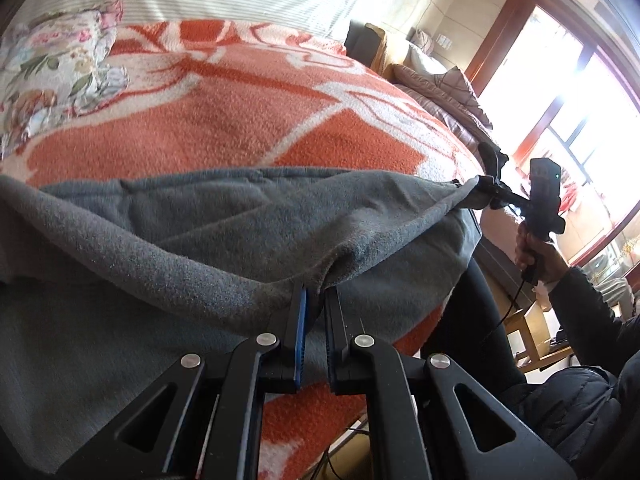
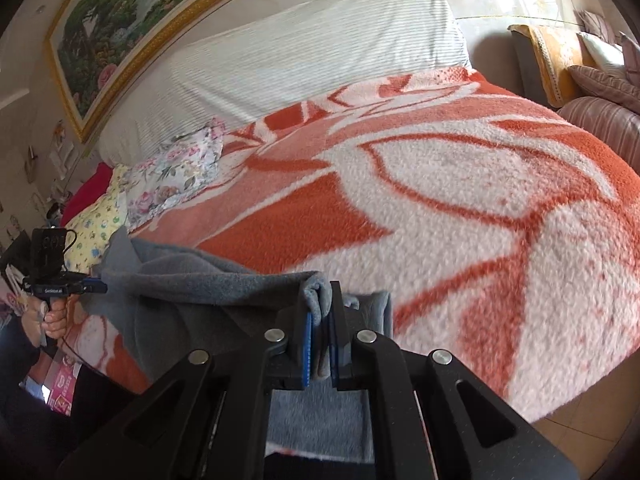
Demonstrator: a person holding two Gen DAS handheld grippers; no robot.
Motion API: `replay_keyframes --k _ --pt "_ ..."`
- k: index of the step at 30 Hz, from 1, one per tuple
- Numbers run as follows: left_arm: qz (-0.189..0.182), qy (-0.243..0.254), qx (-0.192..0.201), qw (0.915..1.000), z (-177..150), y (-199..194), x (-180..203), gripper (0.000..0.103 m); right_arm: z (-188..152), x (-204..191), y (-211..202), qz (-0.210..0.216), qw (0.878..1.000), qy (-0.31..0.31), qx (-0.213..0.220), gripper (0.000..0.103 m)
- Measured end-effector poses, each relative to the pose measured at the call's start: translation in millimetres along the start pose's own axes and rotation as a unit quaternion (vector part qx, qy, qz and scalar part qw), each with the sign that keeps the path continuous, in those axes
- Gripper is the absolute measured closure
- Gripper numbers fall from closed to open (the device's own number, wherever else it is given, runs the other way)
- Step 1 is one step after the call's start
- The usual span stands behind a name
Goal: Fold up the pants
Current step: 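Grasp the other leg hem with the left gripper while the right gripper holds its hem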
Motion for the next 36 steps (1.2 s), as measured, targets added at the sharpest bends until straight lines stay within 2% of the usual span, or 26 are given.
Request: replay_keyframes --k 6,10,11,13,14,16,17,18,20,24,26,28,30,31,34,35,36 --pt "0.000 0.002 -0.005 1.0000 -15.4 -2.1 1.1 0.096 -19.7 7.5 -9.2 0.005 1.000 0.029 -0.012 0.093" --pt "-0.003 -0.014 -0.014 0.9998 -23.7 5.3 -5.4 0.096 -29.0 8.3 -7.2 -0.008 0.999 0.030 -0.025 0.089" --pt "-0.003 -0.015 -0.016 0.9998 -26.2 6.8 -5.8 0.096 -30.2 7.8 -6.4 -0.013 0.999 0.028 -0.027 0.086" --pt "-0.001 -0.016 -0.019 0.9997 -30.6 10.1 -6.5 0.096 -31.8 9.0 -5.9 -0.023 0.999 0.026 -0.030 0.072" --pt "-0.002 -0.018 -0.021 0.9996 -32.4 11.5 -6.9 0.096 -31.8 8.8 -6.8 -0.026 0.999 0.023 -0.028 0.071" --pt "-0.003 -0.021 -0.022 0.9995 -34.4 12.6 -7.3 0.096 -29.7 7.0 -7.3 -0.038 0.999 0.009 -0.029 0.074" --pt "-0.004 -0.021 -0.020 0.9996 -31.8 11.7 -6.1 0.096 -27.4 5.3 -7.7 -0.041 0.999 0.002 -0.028 0.086" --pt "-0.005 -0.019 -0.018 0.9996 -29.7 9.7 -4.8 0.096 -23.9 3.1 -8.7 -0.042 0.999 -0.006 -0.027 0.092" --pt "-0.009 -0.012 -0.010 0.9998 -24.2 4.4 1.7 0.096 -13.2 -3.1 -14.9 -0.048 0.998 -0.032 -0.015 0.093" --pt "-0.053 -0.007 -0.005 0.9986 -26.9 0.1 20.2 0.097 -0.4 -5.7 -25.0 -0.058 0.996 -0.060 -0.008 0.095" --pt "-0.044 0.007 -0.017 0.9989 -35.9 9.1 23.3 0.097 -5.3 -1.8 -21.0 -0.056 0.996 -0.057 -0.032 0.095" --pt "-0.031 0.004 -0.035 0.9989 -47.3 22.8 19.4 0.097 -20.7 2.3 -10.6 -0.065 0.994 -0.055 -0.075 0.095" --pt "-0.029 -0.017 -0.042 0.9986 -54.3 28.3 13.2 0.097 -34.7 5.9 -2.9 -0.067 0.991 -0.035 -0.112 0.089" --pt "-0.027 -0.024 -0.040 0.9986 -54.9 27.2 10.4 0.097 -38.2 5.1 -2.8 -0.072 0.989 -0.033 -0.122 0.081" --pt "-0.019 -0.044 -0.020 0.9986 -50.8 14.8 -1.3 0.096 -30.5 -6.5 -13.3 -0.082 0.990 -0.051 -0.108 0.050" --pt "-0.014 -0.056 -0.011 0.9983 -48.7 8.7 -8.2 0.096 -25.0 -12.0 -17.2 -0.083 0.990 -0.059 -0.099 0.044" --pt "-0.007 -0.069 -0.001 0.9976 -47.5 2.1 -16.5 0.094 -19.0 -18.1 -20.3 -0.082 0.990 -0.067 -0.090 0.043"
Point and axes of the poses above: each gripper's, at about its wrist camera, not at the fingertips, and y roughly the way its jaws point, x to its right, z to its top, the point moved 4 cm from there along y, roughly the way its jaws point, and after that the axes turned 13 degrees about x, right-handed, at the moved point
